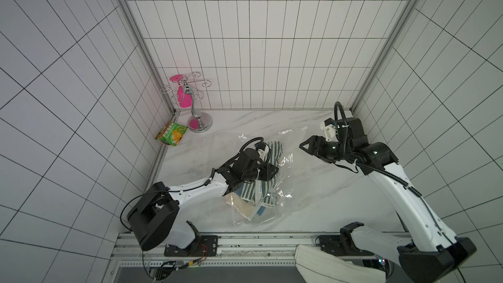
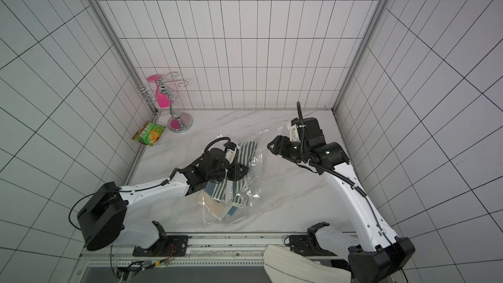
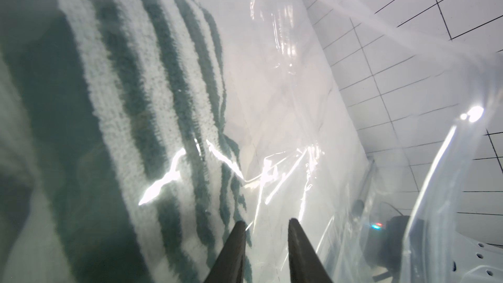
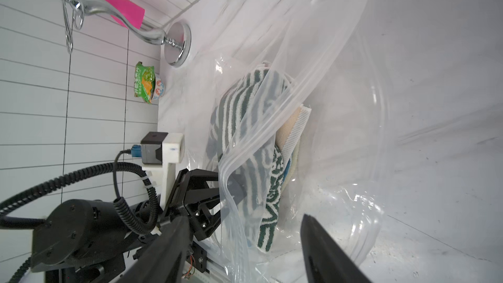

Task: Place the folded towel into the vacuum bag
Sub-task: Adjust the vacuum bag at the center of the board.

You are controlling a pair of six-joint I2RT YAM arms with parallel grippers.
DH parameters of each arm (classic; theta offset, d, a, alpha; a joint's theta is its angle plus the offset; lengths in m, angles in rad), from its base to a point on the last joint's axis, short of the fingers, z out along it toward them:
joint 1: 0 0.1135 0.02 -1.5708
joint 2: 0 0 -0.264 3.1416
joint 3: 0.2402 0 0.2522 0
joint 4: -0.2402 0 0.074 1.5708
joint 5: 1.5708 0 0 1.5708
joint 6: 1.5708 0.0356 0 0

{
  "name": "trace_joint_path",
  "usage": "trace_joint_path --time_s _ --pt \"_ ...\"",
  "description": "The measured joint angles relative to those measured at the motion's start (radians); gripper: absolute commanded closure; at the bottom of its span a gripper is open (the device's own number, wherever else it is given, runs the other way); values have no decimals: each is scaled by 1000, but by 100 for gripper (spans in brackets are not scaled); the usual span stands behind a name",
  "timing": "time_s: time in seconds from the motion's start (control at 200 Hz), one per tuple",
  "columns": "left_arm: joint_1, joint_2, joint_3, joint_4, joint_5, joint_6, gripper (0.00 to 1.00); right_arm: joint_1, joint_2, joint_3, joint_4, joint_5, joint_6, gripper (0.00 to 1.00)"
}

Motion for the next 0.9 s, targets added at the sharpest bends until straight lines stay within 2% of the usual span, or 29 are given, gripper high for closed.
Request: trace_joint_path --time_s 0.075,0.23,0.3,0.44,0.53,0.685,0.76,0.795,0.9 --pt "16 -14 -14 -1 -7 0 70 49 29 -68 68 -29 43 50" --pt "51 -32 -24 -19 -10 2 69 74 65 -209 192 -78 117 52" --pt "61 -32 -24 -29 -11 4 69 26 66 -272 234 -111 127 53" --pt "68 -32 -24 -42 -11 9 69 -157 62 -427 246 -132 91 52" --pt "74 -32 -24 -57 -6 12 69 -239 71 -454 190 -74 43 46" --pt "85 -43 23 -175 12 39 68 -272 35 -453 161 -56 -11 32" --pt "83 -71 80 -240 23 47 67 -306 -16 -452 139 -58 -31 16" --pt "77 -84 107 -254 24 50 67 -334 -42 -452 130 -66 -39 0" --pt "31 -101 199 -247 24 58 67 -436 -97 -475 184 -151 -41 1"
